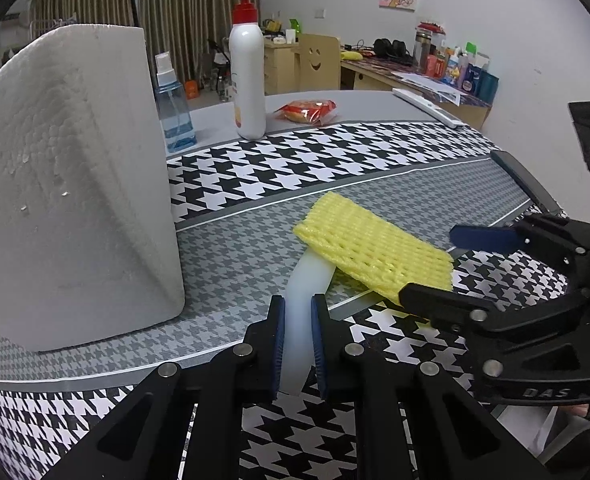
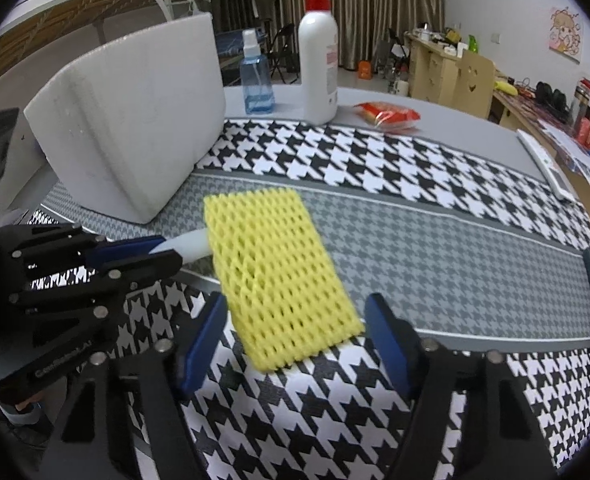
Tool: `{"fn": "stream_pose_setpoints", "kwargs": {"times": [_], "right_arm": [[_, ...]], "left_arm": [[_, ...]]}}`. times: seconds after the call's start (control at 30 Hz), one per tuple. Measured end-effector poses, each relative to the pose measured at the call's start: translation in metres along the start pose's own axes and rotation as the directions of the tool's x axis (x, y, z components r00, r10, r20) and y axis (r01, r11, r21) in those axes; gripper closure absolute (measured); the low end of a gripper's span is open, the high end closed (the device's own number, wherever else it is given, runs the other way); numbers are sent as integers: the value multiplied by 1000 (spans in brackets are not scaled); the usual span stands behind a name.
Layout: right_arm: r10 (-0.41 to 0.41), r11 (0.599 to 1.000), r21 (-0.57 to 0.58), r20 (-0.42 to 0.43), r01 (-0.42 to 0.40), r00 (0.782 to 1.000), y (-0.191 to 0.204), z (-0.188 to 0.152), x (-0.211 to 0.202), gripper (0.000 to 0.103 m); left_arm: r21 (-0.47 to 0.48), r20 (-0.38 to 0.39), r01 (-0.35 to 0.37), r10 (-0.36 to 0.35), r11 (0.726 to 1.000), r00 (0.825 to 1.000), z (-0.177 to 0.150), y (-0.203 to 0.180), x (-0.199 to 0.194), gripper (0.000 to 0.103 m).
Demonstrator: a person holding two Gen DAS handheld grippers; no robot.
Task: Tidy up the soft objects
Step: 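Grasp the white handle with the left tool while the right tool closes on the yellow mesh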
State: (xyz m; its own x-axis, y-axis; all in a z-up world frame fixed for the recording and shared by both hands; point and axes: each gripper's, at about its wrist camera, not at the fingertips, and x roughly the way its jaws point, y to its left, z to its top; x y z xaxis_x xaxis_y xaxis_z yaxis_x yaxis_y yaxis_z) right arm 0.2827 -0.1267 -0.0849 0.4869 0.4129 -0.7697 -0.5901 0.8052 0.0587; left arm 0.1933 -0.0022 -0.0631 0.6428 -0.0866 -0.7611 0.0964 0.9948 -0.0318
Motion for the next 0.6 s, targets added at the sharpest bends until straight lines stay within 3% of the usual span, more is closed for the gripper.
{"fn": "stream_pose_setpoints", "kwargs": {"times": [0.17, 0.3, 0.6], "right_arm": [[-13, 1000, -13, -27, 13, 1000, 2, -1, 7, 49], [-17, 1000, -5, -29, 17, 999, 0, 0, 5, 73], [-31, 1000, 6, -28, 31, 999, -3, 0, 4, 97]], "left_arm": [[-5, 0, 4, -4, 1000, 1000, 0, 2, -1, 89], [-9, 5, 5, -5, 1000, 1000, -1, 3, -3, 89], [-11, 10, 6, -6, 1000, 1000, -3, 6, -7, 89]]}}
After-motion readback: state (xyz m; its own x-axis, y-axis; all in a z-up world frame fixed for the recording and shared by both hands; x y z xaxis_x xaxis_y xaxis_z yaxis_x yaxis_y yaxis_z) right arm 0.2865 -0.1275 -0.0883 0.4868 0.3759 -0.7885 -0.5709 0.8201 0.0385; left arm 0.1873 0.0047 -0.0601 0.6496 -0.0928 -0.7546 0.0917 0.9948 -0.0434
